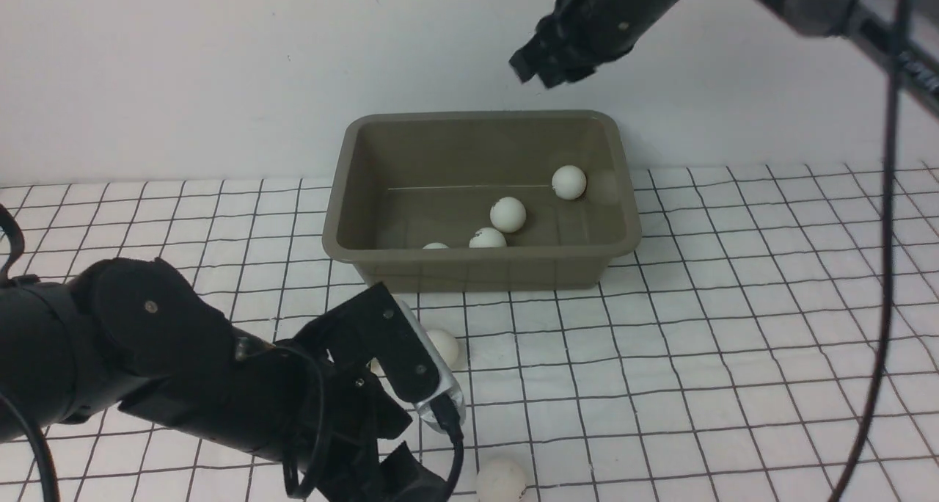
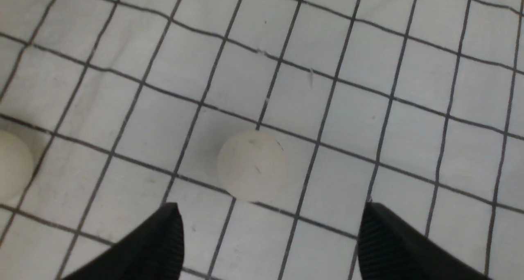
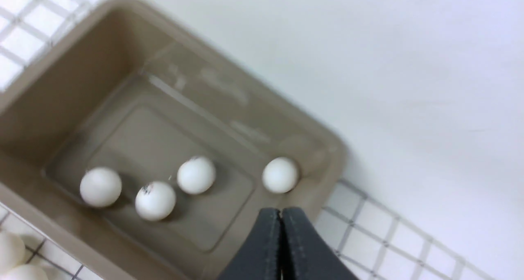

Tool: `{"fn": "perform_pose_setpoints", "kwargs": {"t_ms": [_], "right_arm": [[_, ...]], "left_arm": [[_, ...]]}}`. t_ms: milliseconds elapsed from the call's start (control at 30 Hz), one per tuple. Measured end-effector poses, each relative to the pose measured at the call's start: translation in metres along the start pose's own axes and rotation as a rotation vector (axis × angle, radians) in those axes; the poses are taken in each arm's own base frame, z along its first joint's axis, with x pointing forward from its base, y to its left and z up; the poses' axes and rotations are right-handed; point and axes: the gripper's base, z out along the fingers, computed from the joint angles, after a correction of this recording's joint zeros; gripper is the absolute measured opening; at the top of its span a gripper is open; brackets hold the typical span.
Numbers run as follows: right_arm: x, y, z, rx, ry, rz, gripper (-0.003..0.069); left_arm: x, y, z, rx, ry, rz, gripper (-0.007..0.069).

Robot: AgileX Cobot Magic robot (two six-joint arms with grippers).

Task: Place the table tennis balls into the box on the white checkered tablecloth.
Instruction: 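Reach for and grasp a ping pong ball on the table beside the basket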

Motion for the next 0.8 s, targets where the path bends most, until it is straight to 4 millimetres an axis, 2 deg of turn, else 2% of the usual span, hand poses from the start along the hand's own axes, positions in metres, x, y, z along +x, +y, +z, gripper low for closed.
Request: {"fn": "perform_pose_setpoints", "kwargs": {"t_ms": [33,100,233,300,433,667,700,800], "right_arm": [[-0.001,-0.004,-0.013,0.011,-0.019,0.004,-0.0012],[-0.002,-0.011,-0.054,0.038,-0.08,0.014,-0.0015],[0.008,-0.014,-0.119,0.066,-0.153,0.009,-0.0016],[0.015,-0.013,-0.138,0.069,-0.165,0.005,-0.0016],[0.033,-0.01,-0.17,0.079,-0.176,0.002,-0.0016],[0.074,-0.003,-0.212,0.084,-0.176,0.001,-0.0016],[0.082,-0.001,-0.223,0.087,-0.189,0.001,-0.0016],[0.098,0.003,-0.234,0.088,-0.189,0.001,-0.0016]], "left_arm": [[-0.001,0.0,0.0,-0.005,-0.011,0.001,0.0513],[-0.004,0.0,0.003,-0.023,-0.028,-0.001,0.0513],[0.0,0.005,0.019,-0.013,-0.008,-0.033,0.0513],[0.004,0.006,0.032,0.005,0.01,-0.032,0.0513],[0.005,0.005,0.045,0.028,-0.001,-0.035,0.0513],[0.008,0.009,0.058,0.014,0.003,-0.041,0.0513],[0.01,0.01,0.06,0.012,0.01,-0.04,0.0513],[0.012,0.011,0.064,0.015,0.022,-0.038,0.0513]]}}
